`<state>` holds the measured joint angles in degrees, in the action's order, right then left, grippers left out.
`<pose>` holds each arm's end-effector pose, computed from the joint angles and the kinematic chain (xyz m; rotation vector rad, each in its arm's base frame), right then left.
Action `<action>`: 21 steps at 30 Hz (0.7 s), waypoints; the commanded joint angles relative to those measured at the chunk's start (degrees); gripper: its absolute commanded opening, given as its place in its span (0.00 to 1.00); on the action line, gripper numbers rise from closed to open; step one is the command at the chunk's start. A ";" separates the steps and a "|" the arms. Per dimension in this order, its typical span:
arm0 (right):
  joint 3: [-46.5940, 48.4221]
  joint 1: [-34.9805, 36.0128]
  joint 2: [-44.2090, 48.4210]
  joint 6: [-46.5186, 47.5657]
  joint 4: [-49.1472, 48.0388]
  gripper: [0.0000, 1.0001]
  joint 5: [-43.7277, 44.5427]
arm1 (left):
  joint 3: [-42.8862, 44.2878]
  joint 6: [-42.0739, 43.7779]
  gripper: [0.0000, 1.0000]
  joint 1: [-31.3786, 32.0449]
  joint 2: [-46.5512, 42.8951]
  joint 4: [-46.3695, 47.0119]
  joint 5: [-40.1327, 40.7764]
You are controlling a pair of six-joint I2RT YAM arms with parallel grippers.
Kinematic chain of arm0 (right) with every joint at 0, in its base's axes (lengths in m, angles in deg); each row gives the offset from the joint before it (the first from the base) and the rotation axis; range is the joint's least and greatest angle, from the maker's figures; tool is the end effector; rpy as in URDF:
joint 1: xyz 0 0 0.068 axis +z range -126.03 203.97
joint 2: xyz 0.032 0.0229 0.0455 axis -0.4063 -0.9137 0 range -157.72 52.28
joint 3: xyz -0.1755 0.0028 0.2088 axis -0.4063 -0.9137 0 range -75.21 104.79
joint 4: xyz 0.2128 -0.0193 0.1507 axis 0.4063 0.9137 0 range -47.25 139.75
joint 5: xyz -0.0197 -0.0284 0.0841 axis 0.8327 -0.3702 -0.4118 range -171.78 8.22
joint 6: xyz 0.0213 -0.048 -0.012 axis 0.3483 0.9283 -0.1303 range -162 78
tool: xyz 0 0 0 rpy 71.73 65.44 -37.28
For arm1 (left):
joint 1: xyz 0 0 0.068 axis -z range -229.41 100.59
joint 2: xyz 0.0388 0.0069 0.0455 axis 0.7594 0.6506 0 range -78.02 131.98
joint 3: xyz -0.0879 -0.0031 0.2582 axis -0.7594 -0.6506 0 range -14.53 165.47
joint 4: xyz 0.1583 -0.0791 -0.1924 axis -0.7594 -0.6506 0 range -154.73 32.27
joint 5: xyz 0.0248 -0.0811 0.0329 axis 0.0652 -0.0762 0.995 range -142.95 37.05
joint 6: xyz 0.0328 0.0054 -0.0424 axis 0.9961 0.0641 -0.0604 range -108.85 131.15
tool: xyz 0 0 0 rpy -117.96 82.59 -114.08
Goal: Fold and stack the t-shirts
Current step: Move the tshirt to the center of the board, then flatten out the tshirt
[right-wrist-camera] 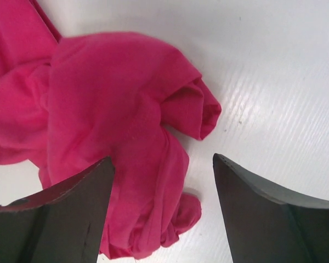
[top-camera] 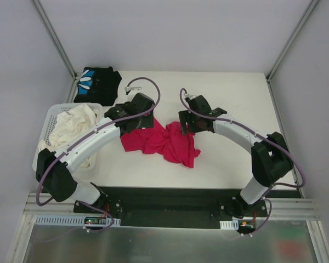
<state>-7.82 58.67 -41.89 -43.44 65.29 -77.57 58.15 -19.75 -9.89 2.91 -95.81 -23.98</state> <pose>0.2944 0.2007 0.2370 -0.6657 2.3453 0.1952 0.2440 -0.1789 0.3224 -0.0630 2.2555 -0.0448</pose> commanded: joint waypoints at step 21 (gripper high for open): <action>8.45 -1.39 -6.73 -1.12 -0.93 0.75 -5.53 | -0.27 -7.95 0.99 -5.43 10.03 2.48 -1.28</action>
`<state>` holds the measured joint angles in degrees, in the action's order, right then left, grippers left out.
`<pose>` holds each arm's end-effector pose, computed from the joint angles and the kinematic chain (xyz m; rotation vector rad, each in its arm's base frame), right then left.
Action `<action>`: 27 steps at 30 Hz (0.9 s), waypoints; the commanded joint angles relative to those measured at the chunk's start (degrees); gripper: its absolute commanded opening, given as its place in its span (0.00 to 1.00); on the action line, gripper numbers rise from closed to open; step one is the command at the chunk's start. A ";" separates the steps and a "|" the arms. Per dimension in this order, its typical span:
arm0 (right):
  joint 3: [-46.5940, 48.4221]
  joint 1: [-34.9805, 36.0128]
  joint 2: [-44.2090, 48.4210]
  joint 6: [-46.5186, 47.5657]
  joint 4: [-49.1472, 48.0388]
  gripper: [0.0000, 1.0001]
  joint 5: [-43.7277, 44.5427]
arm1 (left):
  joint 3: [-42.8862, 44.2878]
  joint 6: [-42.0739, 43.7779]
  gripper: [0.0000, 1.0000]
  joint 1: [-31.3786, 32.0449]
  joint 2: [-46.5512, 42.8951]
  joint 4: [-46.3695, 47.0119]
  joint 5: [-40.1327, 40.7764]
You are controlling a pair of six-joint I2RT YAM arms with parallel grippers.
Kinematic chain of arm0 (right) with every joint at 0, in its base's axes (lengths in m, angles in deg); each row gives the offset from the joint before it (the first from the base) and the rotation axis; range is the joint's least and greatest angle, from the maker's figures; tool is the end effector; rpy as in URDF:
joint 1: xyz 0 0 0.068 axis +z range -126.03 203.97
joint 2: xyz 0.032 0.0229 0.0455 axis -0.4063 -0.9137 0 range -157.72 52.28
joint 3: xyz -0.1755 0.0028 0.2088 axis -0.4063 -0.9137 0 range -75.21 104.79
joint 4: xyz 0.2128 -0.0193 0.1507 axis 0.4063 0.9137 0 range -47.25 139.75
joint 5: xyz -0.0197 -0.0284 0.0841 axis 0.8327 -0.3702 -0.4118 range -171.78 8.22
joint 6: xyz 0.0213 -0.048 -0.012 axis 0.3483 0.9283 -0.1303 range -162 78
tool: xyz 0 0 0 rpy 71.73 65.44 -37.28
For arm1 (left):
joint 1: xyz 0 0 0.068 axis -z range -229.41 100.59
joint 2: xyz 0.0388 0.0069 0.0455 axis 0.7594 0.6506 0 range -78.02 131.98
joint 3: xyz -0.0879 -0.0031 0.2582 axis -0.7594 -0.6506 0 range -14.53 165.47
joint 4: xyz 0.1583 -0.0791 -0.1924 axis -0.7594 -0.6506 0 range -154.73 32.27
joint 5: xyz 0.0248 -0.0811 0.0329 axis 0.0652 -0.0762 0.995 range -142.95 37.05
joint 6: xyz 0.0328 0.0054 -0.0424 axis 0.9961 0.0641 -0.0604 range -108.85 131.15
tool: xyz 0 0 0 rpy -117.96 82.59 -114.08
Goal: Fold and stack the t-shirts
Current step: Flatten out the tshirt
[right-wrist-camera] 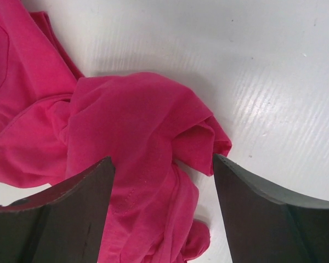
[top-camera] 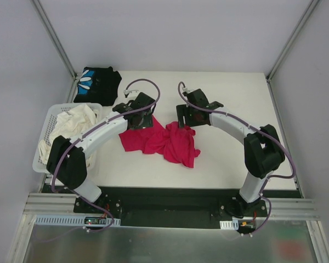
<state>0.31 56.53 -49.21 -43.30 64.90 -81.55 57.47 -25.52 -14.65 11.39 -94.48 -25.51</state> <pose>0.3306 0.2110 0.2373 -0.6522 2.3387 0.2659 0.2812 -0.1751 0.2759 -0.2263 2.3631 0.0224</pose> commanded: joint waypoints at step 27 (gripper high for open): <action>-4.34 5.68 4.20 0.24 -0.88 0.34 5.92 | -3.80 -5.52 0.99 -0.66 -2.83 2.39 3.06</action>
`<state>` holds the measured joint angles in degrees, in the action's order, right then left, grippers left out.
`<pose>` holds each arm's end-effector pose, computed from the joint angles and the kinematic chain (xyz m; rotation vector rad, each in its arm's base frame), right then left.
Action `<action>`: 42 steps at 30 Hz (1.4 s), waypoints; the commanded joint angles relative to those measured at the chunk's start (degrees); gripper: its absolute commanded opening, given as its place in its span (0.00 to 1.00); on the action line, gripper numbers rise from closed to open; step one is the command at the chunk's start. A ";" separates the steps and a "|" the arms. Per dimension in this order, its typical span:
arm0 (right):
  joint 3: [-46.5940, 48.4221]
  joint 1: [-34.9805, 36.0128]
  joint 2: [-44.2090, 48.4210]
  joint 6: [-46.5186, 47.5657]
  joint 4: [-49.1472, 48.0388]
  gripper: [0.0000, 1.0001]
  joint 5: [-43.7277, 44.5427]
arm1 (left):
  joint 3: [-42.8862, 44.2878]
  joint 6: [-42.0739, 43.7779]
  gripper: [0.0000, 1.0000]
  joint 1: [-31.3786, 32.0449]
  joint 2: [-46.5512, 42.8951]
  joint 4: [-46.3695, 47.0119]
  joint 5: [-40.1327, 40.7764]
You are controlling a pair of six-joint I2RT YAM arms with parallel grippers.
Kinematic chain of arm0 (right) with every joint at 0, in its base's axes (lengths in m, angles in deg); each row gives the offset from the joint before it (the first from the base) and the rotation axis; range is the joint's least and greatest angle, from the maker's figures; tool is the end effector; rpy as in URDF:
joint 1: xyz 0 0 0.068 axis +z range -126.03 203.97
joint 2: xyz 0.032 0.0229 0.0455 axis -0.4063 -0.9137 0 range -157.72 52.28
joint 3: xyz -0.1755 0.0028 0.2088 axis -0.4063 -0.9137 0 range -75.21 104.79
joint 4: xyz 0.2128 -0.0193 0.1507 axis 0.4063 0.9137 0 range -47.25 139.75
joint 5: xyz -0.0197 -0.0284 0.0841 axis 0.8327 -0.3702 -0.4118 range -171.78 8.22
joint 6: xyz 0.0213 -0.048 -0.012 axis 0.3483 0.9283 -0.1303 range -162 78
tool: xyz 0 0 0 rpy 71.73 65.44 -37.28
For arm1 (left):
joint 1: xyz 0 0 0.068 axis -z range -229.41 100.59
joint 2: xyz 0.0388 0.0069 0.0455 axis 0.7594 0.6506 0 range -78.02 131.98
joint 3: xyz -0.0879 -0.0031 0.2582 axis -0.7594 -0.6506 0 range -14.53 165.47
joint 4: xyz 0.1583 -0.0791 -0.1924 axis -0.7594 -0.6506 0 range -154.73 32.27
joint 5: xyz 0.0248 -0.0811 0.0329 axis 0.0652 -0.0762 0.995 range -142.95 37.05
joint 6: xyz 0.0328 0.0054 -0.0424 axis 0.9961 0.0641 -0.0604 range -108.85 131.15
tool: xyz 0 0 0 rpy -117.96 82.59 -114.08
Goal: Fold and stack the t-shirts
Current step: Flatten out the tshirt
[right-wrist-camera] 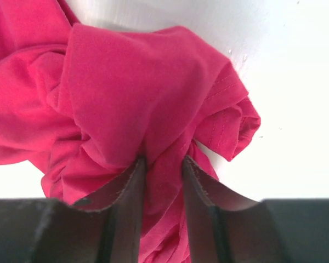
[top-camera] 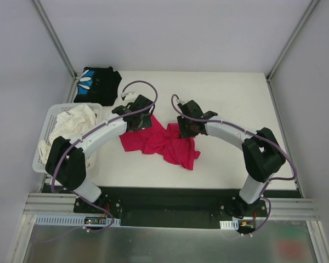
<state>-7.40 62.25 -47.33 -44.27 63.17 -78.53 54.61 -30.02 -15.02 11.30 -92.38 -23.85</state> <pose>0.2924 0.2283 0.2091 -0.7479 2.3798 0.2295 0.2805 -0.1710 0.2634 -0.3332 2.3429 0.0259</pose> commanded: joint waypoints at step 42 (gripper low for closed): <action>-1.54 -26.77 13.83 0.50 1.37 0.14 -2.63 | -7.02 10.56 0.99 -0.29 -8.91 6.70 -1.06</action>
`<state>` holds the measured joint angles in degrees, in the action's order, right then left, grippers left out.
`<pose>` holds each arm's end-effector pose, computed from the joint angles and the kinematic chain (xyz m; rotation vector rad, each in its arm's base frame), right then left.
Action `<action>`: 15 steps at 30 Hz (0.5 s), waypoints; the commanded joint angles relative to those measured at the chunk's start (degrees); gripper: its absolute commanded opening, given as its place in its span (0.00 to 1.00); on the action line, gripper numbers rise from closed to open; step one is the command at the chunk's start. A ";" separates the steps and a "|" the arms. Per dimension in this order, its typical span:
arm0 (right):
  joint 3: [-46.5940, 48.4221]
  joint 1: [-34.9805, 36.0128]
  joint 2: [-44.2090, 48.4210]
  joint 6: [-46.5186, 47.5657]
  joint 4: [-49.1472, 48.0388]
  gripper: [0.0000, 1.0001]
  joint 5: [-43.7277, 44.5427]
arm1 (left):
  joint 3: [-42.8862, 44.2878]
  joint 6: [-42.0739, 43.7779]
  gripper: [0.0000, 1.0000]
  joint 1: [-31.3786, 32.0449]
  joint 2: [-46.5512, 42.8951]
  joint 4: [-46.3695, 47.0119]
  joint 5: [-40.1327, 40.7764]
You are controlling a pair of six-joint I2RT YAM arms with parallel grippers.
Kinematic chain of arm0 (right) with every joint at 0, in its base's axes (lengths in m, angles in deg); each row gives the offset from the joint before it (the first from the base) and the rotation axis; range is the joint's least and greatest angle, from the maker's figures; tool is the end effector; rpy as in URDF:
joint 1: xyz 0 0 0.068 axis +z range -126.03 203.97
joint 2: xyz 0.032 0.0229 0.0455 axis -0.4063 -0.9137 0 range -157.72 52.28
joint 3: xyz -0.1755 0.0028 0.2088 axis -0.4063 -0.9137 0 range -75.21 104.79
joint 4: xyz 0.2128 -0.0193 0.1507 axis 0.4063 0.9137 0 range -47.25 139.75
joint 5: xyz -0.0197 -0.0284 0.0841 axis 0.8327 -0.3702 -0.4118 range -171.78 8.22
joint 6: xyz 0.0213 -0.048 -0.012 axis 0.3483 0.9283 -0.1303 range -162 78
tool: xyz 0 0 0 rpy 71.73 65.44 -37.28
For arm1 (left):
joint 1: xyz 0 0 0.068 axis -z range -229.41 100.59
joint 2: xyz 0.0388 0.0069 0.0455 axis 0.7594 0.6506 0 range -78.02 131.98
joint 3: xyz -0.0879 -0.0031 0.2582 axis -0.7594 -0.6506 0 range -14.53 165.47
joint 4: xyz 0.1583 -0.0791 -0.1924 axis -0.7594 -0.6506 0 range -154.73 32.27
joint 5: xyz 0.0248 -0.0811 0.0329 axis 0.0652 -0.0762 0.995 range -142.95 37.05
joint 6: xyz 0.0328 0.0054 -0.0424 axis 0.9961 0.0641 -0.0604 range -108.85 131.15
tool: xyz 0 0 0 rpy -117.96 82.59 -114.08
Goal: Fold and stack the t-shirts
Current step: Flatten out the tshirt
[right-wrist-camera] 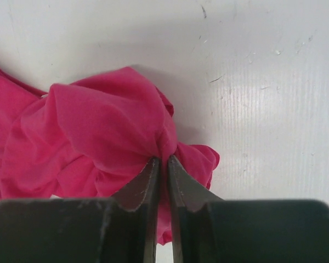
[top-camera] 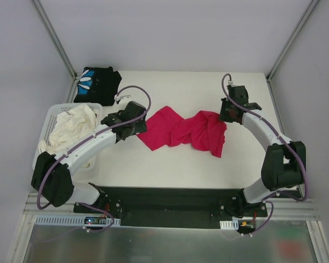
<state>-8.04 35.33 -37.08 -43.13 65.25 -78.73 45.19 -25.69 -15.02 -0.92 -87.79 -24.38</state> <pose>0.3380 0.0660 0.2635 -0.1833 2.3426 0.0445 0.2440 -0.1463 0.2774 -0.2729 2.2582 -0.0449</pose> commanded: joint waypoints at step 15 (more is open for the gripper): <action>-1.70 0.42 12.37 0.24 2.45 0.36 -3.49 | 17.62 13.20 0.95 -2.84 25.11 2.99 -4.14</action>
<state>-9.57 35.48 -28.36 -43.46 66.04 -82.14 60.10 -13.28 -16.46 22.93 -85.02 -27.44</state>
